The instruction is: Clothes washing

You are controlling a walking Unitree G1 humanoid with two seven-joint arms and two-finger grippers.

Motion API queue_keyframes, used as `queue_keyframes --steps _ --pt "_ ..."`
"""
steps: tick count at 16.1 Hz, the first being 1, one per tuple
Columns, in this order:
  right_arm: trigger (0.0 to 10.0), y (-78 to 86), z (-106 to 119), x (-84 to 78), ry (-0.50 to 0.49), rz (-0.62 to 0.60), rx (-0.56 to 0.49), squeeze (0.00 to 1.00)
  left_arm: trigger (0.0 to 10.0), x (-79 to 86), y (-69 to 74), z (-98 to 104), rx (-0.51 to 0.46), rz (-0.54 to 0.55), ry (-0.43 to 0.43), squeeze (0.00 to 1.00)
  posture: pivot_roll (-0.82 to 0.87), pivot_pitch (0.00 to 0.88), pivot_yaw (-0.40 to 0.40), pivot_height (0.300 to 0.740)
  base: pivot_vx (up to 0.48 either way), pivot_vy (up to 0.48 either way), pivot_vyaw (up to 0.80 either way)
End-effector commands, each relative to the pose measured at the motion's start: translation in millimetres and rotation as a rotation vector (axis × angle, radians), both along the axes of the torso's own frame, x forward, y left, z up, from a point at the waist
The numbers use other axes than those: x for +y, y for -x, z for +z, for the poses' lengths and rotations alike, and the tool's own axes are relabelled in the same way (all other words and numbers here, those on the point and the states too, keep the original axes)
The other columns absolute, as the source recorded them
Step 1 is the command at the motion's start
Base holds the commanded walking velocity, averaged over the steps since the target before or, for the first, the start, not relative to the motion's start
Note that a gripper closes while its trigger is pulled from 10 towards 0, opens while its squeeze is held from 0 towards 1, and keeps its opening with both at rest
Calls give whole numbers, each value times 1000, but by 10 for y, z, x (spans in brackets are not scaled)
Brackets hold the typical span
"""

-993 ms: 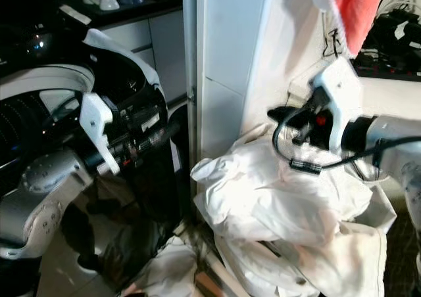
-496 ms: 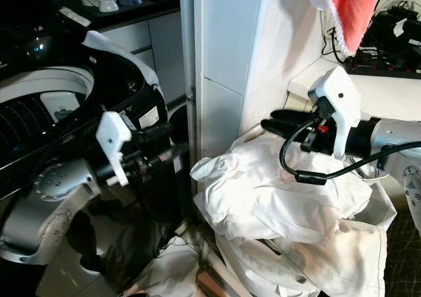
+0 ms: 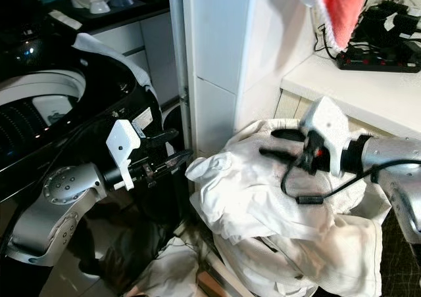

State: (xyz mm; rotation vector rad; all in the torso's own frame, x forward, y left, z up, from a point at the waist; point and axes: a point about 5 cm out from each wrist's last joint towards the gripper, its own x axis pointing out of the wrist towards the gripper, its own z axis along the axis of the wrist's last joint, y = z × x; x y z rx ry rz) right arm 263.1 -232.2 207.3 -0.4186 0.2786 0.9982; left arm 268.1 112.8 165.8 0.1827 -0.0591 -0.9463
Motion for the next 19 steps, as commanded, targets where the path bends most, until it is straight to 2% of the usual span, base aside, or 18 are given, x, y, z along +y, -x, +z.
queue_keyframes --steps 1,5,7,8,9,11,14,15,19 --pt "10000 2 -16 -7 30 34 -3 1000 10000 16 11 -12 -5 -5 -13 0 -9 0 33 740 0 0 0" --pt "10000 -36 -196 -18 146 55 6 1000 10000 17 26 -19 -6 -14 -17 0 -2 0 35 740 0 0 0" --pt "10000 -64 -371 -43 272 25 46 1000 10000 2 42 -22 14 -44 -7 0 -4 0 39 740 0 0 0" --pt "10000 -70 -442 -42 288 16 73 278 10000 -9 61 -23 35 -69 5 0 -7 0 45 740 0 0 0" --pt "10000 -67 -514 -50 299 6 112 0 10000 -21 90 -30 69 -105 15 0 -7 0 45 740 0 0 0" --pt "10000 -51 -655 -120 390 4 163 0 10000 -26 182 -70 128 -186 -7 0 6 0 36 740 0 0 0" --pt "10000 -67 -702 -138 396 -8 190 0 10000 -19 255 -93 162 -237 -20 0 14 0 31 740 0 0 0" --pt "0 -80 -708 -138 391 -16 190 0 10000 -18 276 -94 171 -254 -25 0 19 0 30 740 0 0 0" --pt "0 -102 -715 -103 382 -2 185 0 10000 -3 271 -87 161 -252 -41 0 17 0 36 740 0 0 0"
